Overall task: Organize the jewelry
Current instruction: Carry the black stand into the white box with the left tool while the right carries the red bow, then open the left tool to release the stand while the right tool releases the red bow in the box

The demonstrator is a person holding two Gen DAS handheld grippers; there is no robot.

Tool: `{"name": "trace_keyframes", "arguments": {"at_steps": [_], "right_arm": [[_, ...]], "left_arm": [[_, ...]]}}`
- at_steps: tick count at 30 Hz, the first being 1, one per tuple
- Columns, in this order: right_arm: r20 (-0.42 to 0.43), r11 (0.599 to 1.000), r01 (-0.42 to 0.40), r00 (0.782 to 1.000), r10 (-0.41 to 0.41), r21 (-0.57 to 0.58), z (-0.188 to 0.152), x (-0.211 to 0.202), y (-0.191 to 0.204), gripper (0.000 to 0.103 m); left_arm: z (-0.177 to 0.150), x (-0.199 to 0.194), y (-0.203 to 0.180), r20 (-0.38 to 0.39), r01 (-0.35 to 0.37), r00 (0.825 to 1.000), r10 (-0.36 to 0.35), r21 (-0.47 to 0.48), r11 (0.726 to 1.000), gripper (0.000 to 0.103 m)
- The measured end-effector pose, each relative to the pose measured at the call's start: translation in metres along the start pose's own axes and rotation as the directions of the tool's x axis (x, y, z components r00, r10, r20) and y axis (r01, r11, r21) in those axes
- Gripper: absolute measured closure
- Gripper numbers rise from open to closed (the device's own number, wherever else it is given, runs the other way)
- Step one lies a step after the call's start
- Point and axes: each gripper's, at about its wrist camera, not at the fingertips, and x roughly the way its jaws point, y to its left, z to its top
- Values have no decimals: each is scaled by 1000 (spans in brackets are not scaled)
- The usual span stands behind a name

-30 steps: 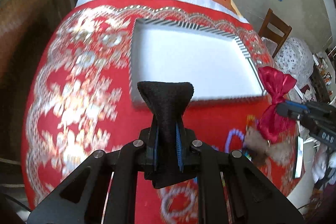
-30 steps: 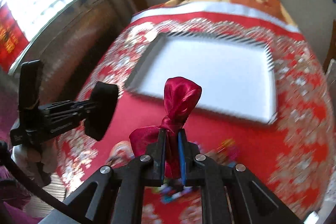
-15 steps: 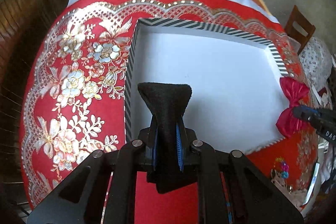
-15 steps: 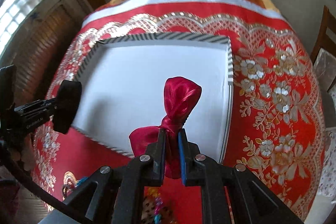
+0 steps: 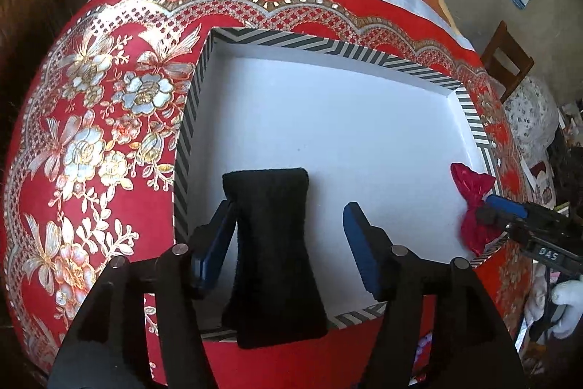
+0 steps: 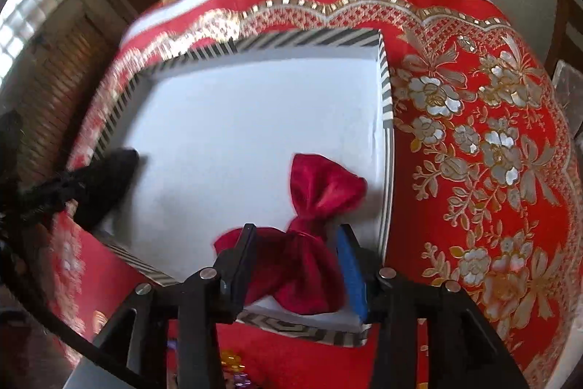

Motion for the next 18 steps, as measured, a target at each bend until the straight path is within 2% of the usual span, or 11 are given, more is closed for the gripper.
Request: {"name": "trace_keyframes", "arguments": {"at_steps": [8,10,18], "right_arm": [[42,999,-35,998,35,-6,-8,-41,9,60],[60,999,-30,998,31,-10,-16,-55,10,60],[91,999,-24,996,22,25,-52,-89,16,59]], "left_arm": [[-16,-29,-8,61,-43,997,41,35,998,42],[-21,-36,-9,71,-70,995,67,41,997,42],[-46,-65,-9,110,-90,990,84,55,994,42]]}}
